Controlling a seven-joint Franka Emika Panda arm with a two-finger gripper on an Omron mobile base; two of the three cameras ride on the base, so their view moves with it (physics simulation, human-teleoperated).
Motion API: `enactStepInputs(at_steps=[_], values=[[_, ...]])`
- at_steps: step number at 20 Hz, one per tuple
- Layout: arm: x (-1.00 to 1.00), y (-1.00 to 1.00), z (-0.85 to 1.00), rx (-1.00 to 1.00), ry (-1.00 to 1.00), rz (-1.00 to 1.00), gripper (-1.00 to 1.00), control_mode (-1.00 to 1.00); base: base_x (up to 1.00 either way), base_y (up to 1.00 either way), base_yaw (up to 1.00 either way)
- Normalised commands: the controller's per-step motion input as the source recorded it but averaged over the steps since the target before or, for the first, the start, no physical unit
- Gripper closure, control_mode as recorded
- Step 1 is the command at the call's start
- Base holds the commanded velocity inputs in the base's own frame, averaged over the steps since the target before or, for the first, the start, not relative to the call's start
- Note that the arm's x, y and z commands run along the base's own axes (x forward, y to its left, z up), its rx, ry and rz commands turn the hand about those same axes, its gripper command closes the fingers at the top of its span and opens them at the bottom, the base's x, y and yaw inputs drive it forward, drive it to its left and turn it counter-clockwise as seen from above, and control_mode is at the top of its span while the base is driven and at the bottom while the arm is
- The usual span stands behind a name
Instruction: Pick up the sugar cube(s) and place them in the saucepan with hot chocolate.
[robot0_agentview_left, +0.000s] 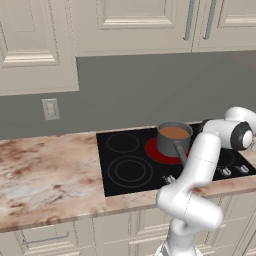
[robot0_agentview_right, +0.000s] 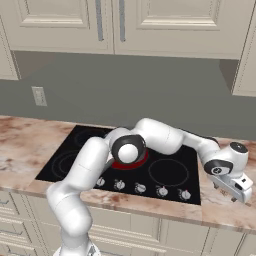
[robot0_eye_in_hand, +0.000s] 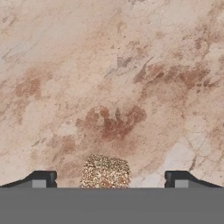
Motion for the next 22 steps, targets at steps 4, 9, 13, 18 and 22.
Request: enactStepInputs(at_steps=[4, 9, 13, 18, 22], values=[[0.08, 0.00, 0.00, 0.01, 0.00, 0.00, -1.00, -1.00, 0.00, 0.00, 0.00], [0.01, 0.00, 0.00, 0.01, 0.01, 0.00, -1.00, -1.00, 0.00, 0.00, 0.00], [0.00, 0.00, -0.04, 0.01, 0.02, 0.00, -1.00, -1.00, 0.00, 0.00, 0.00], [0.00, 0.00, -0.02, 0.08, 0.01, 0.00, 1.00, -1.00, 0.00, 0.00, 0.00], [0.00, 0.00, -0.03, 0.05, 0.00, 0.00, 1.00, -1.00, 0.00, 0.00, 0.00]])
